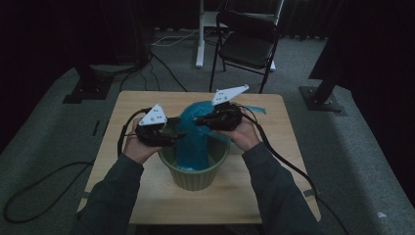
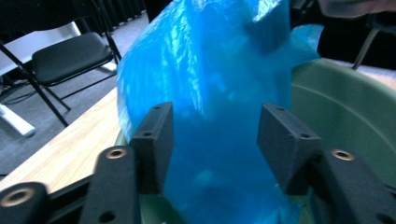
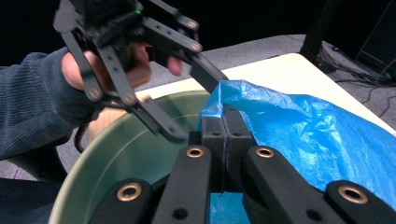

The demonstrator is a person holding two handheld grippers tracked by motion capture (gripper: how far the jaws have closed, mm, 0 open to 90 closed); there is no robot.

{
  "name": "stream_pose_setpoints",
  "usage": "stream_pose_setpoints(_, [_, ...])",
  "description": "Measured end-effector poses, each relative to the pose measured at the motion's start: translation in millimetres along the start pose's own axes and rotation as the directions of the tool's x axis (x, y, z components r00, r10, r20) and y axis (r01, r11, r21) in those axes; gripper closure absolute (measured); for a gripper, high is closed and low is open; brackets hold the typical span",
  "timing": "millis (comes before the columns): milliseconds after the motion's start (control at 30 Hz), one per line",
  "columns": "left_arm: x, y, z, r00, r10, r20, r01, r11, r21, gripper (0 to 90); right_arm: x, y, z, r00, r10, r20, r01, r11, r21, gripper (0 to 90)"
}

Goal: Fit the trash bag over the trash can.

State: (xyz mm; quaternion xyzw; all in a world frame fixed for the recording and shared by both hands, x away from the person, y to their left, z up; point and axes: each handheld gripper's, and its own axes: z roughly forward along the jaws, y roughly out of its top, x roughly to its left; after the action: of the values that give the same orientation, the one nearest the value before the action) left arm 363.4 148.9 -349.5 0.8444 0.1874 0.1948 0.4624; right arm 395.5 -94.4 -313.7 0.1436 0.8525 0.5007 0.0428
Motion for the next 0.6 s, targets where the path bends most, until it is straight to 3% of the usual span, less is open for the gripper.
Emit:
stream_pose_setpoints(100, [-3.7,2.3,6.3,0.9990,0.040,-0.022,-0.039,0.9984,0.041,76.0,1.2,-0.3,1.6,1.0000,-0.006,-0.006,0.006,1.000,0.007,90.0])
stream_pose_setpoints(167, [-5.9,1.4,7.5,0.9974,0.066,-0.028,-0.064,0.9962,0.059,88.1,2.0,-0.9,1.0,0.9999,-0.012,-0.001,0.012,1.000,0.021,89.6])
stream_pose_setpoints(233, [-6.5,-0.3,6.6,0.9966,0.076,-0.033,-0.074,0.9947,0.072,89.8,2.3,-2.3,-0.8,0.9999,-0.017,-0.004,0.017,0.999,0.038,81.1])
stream_pose_setpoints(333, [-4.6,-4.9,1.8,0.9970,0.066,-0.041,-0.063,0.9960,0.063,89.9,2.8,-6.2,-8.2,0.9991,-0.031,0.028,0.029,0.998,0.063,70.9])
stream_pose_setpoints(433, [-4.0,-10.5,-3.9,0.9972,0.060,-0.045,-0.057,0.9969,0.054,89.9,2.7,-9.2,-20.3,0.9981,-0.042,0.046,0.039,0.997,0.062,66.3])
stream_pose_setpoints(600, [-4.3,-19.5,-7.9,0.9975,0.059,-0.040,-0.056,0.9967,0.058,89.8,-6.7,-17.3,-46.3,0.9906,-0.013,0.136,0.007,0.999,0.045,61.2])
